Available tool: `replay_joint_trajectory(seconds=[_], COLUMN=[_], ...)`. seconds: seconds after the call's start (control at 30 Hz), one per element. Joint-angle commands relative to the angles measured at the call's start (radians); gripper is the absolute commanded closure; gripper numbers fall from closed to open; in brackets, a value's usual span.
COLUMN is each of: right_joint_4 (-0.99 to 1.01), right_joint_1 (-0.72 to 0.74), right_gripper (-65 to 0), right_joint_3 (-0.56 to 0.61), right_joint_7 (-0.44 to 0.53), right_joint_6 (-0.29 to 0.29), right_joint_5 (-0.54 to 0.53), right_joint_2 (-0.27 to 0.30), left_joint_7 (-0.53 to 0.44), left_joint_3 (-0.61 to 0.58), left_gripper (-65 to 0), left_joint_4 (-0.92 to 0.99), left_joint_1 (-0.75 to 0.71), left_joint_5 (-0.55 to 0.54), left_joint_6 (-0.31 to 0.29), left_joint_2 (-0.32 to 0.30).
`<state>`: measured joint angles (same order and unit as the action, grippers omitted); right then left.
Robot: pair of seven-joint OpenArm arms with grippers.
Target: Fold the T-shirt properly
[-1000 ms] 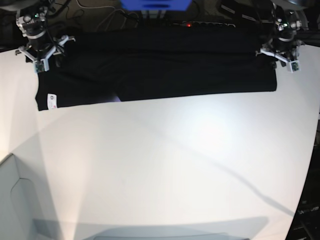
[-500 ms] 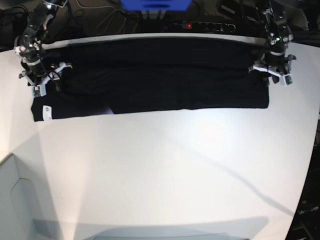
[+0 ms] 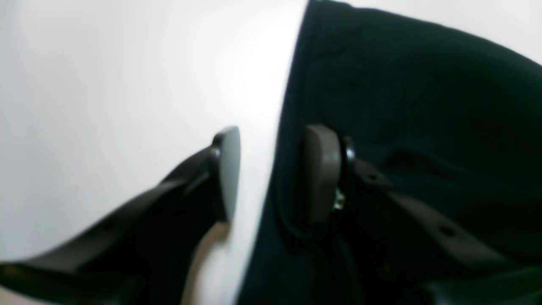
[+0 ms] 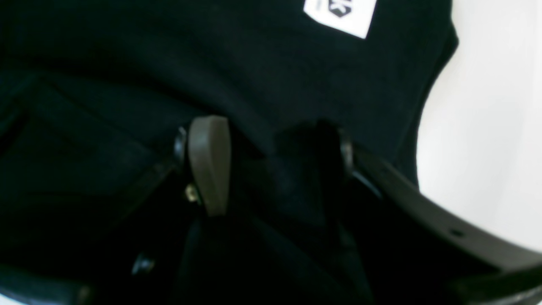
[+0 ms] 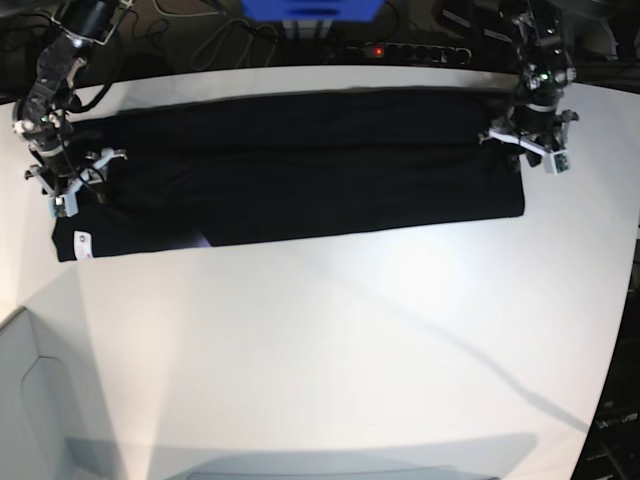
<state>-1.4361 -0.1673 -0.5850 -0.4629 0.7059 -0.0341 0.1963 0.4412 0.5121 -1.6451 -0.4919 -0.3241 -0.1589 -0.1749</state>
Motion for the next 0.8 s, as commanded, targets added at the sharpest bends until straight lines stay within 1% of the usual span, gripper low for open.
replay_joint_trajectory(seconds=[0.0, 0.1, 0.2, 0.27, 0.33, 0.4, 0.5, 0.57, 0.77], right_joint_4=[-0.005, -0.005, -0.005, -0.005, -0.005, -0.005, -0.005, -0.005, -0.005], right_joint_1=[-0.004, -0.004, -0.004, -0.004, -0.004, -0.004, -0.004, -0.004, -0.004], right_gripper=[-32.1, -32.1, -32.1, -32.1, -32.1, -32.1, -32.1, -32.1, -32.1], right_joint_3=[-0.003, 0.020, 0.029, 0.030, 0.030, 0.032, 0.032, 0.032, 0.032], right_joint_7=[-0.041, -0.040, -0.040, -0.041, -0.041, -0.043, -0.043, -0.043, -0.043], right_joint_6=[-0.008, -0.008, -0.008, -0.008, -0.008, -0.008, -0.008, -0.008, -0.008], right_joint_5=[0.035, 0.035, 0.035, 0.035, 0.035, 0.035, 0.035, 0.035, 0.035], right_joint_2=[0.009, 0.009, 0.010, 0.010, 0.009, 0.009, 0.009, 0.009, 0.009], left_joint_7=[-0.025, -0.025, -0.025, -0.025, -0.025, -0.025, -0.025, -0.025, -0.025], left_joint_3=[0.006, 0.006, 0.033, 0.061, 0.062, 0.062, 0.061, 0.061, 0.036], left_gripper=[-24.7, -24.7, -24.7, -24.7, -24.9, -27.9, -36.7, -40.7, -41.2], left_joint_4=[-0.050, -0.122, -0.168, -0.172, -0.159, -0.134, -0.099, -0.094, -0.085], left_joint_1=[-0.015, -0.049, -0.058, -0.063, -0.064, -0.061, -0.061, -0.061, -0.066], left_joint_5=[-0.004, -0.004, -0.004, -0.004, -0.004, -0.005, -0.005, -0.005, -0.005], left_joint_6=[-0.001, -0.001, -0.001, -0.005, -0.005, -0.001, -0.009, -0.009, -0.011], left_joint_2=[-0.005, 0.001, 0.031, 0.050, 0.056, 0.059, 0.059, 0.059, 0.058])
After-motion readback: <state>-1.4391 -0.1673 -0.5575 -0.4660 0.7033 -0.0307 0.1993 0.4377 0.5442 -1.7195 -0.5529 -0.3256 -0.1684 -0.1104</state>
